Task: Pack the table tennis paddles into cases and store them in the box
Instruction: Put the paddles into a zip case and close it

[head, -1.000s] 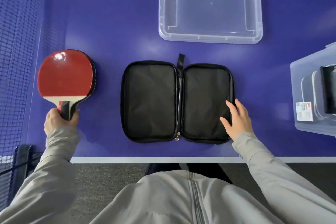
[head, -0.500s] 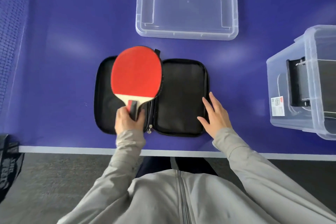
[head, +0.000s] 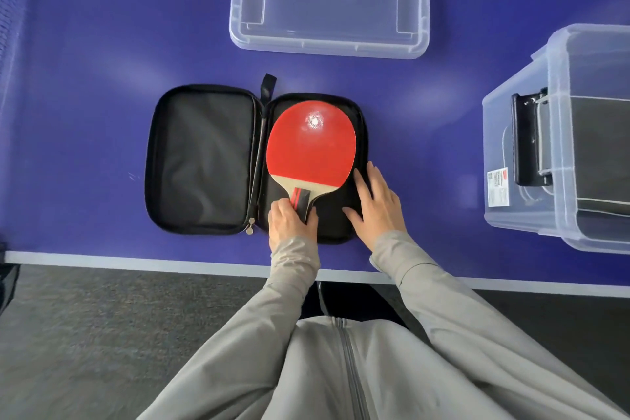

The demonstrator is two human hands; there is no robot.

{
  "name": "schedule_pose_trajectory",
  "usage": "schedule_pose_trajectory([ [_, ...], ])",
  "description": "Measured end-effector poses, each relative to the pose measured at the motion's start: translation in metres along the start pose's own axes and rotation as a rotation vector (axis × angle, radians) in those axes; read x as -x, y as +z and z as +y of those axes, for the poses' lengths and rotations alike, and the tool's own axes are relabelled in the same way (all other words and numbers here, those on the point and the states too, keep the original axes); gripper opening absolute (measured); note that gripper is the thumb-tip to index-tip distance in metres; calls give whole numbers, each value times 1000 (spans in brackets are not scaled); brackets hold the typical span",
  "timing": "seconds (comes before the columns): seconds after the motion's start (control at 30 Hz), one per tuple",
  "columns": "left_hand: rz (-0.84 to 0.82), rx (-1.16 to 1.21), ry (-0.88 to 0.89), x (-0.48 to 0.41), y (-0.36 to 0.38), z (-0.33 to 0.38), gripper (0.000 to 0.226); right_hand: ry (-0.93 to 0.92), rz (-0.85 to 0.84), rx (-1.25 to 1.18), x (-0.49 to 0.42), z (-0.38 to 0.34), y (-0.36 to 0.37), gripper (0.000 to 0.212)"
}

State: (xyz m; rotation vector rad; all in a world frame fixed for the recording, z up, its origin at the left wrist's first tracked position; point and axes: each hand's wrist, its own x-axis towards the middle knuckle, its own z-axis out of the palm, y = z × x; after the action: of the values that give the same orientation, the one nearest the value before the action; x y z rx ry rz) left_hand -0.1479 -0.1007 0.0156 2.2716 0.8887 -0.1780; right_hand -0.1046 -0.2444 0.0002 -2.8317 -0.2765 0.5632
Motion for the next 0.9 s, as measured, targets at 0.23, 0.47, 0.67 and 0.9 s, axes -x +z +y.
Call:
schedule_pose_trajectory([
  [0.23, 0, 0, -76, 2, 12, 17, 37, -7, -11, 11, -1, 1, 0, 74],
  [0.47, -60, 4, -54, 1, 7, 14, 43, -24, -41, 4, 0, 3, -3, 77],
  [0.67, -41, 24, 45, -9, -23, -12, 48, -77, -96, 21, 10, 12, -5, 84],
  [0.9, 404, -130, -281, -69, -118, -108, 58, 14, -114, -4, 24, 6, 3, 92],
])
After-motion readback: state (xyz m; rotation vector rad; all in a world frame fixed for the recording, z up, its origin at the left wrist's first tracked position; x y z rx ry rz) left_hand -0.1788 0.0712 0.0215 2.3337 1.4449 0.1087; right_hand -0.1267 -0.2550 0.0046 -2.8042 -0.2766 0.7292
